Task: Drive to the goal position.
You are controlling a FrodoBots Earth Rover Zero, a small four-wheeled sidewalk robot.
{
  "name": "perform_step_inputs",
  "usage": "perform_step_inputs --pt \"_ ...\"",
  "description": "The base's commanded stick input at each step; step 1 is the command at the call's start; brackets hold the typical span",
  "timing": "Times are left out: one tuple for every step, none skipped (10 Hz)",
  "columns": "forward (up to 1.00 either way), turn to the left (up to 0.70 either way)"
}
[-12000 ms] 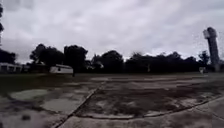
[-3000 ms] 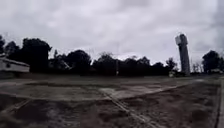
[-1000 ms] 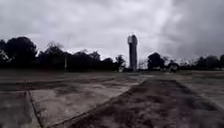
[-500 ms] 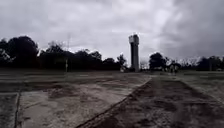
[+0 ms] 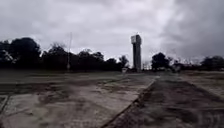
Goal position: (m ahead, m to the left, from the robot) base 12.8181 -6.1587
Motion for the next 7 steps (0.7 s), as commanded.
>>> perform_step_inputs --pt "0.7 0.0" --pt "0.7 0.0" --pt "0.7 0.0" --pt "0.7 0.0" --pt "0.7 -0.22" --pt "0.7 -0.35" --pt "0.7 -0.35"
